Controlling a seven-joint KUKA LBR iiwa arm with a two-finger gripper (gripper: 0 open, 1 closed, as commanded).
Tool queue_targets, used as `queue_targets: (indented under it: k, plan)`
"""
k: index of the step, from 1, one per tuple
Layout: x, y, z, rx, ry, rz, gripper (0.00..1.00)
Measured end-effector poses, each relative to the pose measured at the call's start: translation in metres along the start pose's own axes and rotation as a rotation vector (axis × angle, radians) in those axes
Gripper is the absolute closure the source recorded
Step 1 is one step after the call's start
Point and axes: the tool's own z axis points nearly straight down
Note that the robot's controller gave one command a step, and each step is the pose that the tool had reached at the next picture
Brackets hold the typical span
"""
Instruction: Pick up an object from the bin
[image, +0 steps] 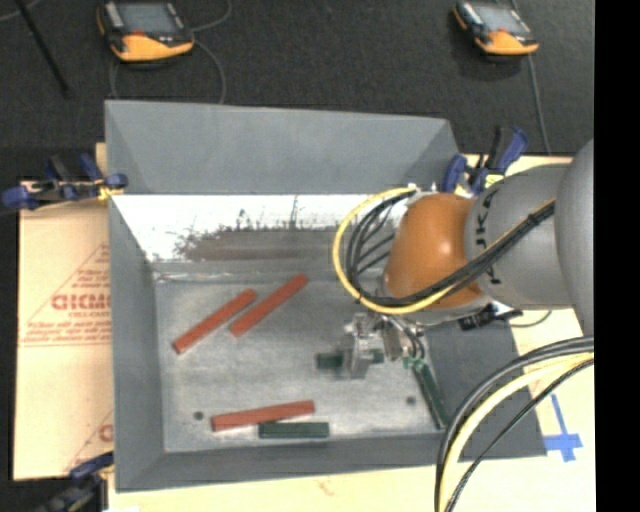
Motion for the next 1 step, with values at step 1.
queue_targets:
  k: [1]
  plan:
    - [0.0210, -0.0007, -0.1384, 0.001, 0.001, 0.012, 1.00]
